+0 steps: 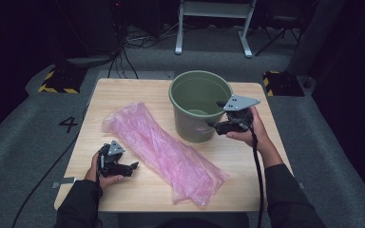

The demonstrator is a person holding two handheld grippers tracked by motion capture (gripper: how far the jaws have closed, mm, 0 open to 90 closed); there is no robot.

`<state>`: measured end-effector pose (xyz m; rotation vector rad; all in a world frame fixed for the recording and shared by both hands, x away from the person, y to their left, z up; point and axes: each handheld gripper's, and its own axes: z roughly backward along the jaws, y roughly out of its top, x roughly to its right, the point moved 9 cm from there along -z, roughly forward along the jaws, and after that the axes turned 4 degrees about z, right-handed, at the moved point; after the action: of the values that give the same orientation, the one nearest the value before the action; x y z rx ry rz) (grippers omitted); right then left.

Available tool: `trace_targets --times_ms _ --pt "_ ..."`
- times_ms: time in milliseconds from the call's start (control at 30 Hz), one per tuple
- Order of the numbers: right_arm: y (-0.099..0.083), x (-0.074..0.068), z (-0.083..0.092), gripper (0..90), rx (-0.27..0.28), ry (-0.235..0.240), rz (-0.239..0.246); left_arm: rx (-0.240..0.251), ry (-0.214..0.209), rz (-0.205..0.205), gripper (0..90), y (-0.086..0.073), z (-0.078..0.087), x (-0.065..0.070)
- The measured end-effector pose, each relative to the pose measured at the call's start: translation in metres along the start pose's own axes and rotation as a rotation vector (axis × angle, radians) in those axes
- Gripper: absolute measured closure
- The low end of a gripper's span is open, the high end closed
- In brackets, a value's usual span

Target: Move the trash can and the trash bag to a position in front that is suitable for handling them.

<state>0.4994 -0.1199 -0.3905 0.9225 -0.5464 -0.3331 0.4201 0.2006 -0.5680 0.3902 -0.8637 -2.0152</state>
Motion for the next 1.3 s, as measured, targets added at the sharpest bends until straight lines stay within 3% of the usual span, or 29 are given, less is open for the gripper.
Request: trace_targets --times_ms 133,300,400,533,900,933,1067,1167,1200,1300 --pt "-0.002 0.003 0.006 21.6 0.012 -0.010 -0.015 0.000 0.000 0.000 11.1 0.000 0.000 0.000" --pt "-0.008 0.010 0.025 21.6 0.072 -0.046 -0.051 0.000 0.000 0.000 11.1 0.000 0.000 0.000" --pt "-0.018 0.017 0.035 21.6 0.066 -0.079 -0.063 0.000 0.000 0.000 11.1 0.000 0.000 0.000" --pt "-0.038 0.027 0.041 21.5 0.047 -0.081 -0.122 0.000 0.001 -0.001 11.1 0.000 0.000 0.000" --pt "-0.095 0.044 0.028 22.0 -0.040 -0.131 -0.221 0.000 0.001 -0.001 11.1 0.000 0.000 0.000" --pt "-0.107 0.046 0.024 22.1 -0.056 -0.134 -0.248 0.000 0.000 0.000 11.1 0.000 0.000 0.000" --pt "-0.134 0.045 0.014 22.2 -0.105 -0.145 -0.281 0.004 0.000 -0.001 11.3 0.000 0.000 0.001" --pt "-0.147 0.043 0.009 21.5 -0.132 -0.132 -0.306 0.004 -0.006 -0.007 12.2 0.000 0.001 0.002" --pt "-0.162 0.042 0.004 22.8 -0.161 -0.125 -0.331 0.010 -0.007 -0.010 14.4 0.000 0.001 0.003" --pt "-0.179 0.040 0.000 21.2 -0.206 -0.112 -0.358 0.020 0.004 -0.031 14.9 0.000 0.002 0.004"
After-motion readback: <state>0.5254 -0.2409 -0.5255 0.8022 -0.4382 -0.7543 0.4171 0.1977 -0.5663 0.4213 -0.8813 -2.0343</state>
